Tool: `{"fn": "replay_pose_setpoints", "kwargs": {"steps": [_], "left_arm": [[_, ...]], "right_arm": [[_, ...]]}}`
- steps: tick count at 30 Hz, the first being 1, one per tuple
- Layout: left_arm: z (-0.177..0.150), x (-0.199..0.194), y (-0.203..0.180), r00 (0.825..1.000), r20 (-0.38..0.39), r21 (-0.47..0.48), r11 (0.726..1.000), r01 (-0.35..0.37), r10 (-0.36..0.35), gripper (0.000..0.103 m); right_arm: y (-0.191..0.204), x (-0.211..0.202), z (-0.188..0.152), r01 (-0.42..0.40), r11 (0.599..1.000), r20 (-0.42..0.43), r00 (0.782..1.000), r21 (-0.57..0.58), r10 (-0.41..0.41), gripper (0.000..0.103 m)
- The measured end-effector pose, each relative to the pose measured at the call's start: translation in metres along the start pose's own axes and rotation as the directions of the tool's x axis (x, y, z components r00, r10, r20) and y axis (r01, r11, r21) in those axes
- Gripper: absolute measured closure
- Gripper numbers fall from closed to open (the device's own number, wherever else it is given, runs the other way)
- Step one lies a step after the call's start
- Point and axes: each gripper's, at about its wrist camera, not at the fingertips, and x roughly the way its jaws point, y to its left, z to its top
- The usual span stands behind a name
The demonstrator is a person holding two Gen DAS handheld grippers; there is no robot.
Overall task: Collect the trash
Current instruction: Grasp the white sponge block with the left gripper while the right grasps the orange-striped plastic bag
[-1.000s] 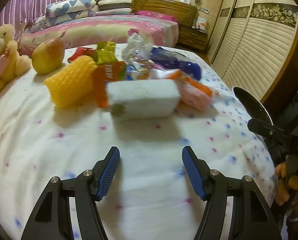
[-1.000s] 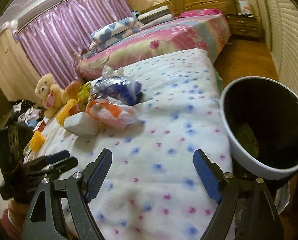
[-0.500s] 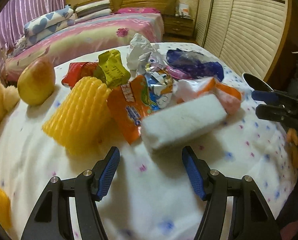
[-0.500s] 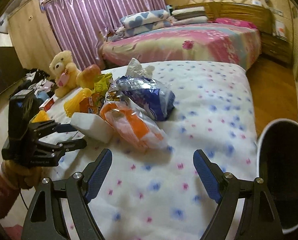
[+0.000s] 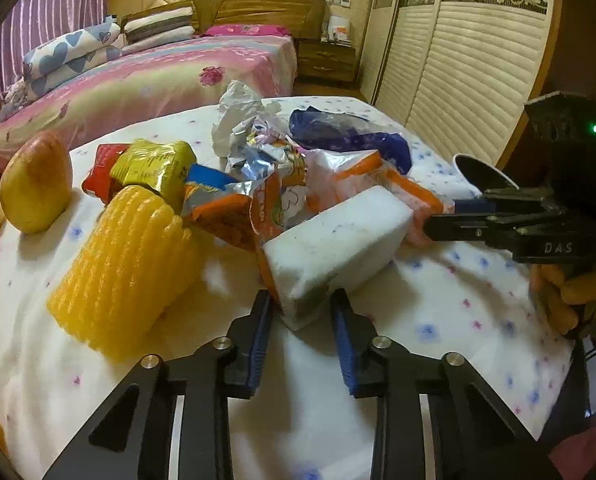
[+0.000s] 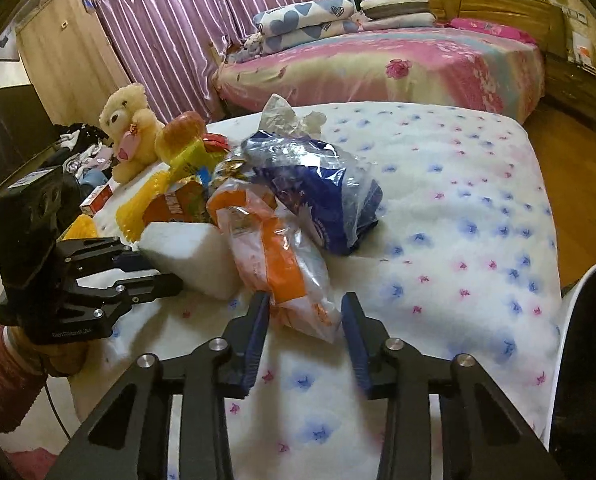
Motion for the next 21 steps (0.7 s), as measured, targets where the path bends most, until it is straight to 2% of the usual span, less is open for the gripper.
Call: {"fn": "replay_pose_setpoints", "kwargs": {"steps": [8, 13, 15, 18, 21], "left_arm": [[-0.015, -0.018, -0.018, 0.999, 0.035, -0.047, 0.999, 0.009, -0.008, 0.078], [-0.027, -0.026, -0.030, 0.998, 0.045, -0.085, 0.996, 0.035, -0.031, 0.078], [-0.028, -0.025, -0.038, 0.998, 0.031, -0.079, 0.996, 0.049, -0.047, 0.076], [-0.028, -0.016, -0.046, 1.000, -0.018, -0.059, 0.998, 0.019, -0.020, 0.072], [-0.024, -0.016, -0.045, 1.000, -0.011, -0.084, 0.996, 0.019, -0.020, 0.071]], "right_arm": [[-0.001, -0.022, -0.021, -0.002, 0.997, 0.023, 1.000, 0.078, 0.000, 0.074], [-0.007, -0.046, -0.038, 0.028, 0.990, 0.059, 0.998, 0.139, -0.037, 0.076], [-0.010, -0.056, -0.045, 0.035, 0.985, 0.077, 0.996, 0.168, -0.048, 0.076], [-0.013, -0.067, -0.054, 0.038, 0.980, 0.094, 0.994, 0.196, -0.057, 0.076], [-0.015, -0.073, -0.060, 0.042, 0.976, 0.099, 0.993, 0.214, -0.064, 0.076]]}}
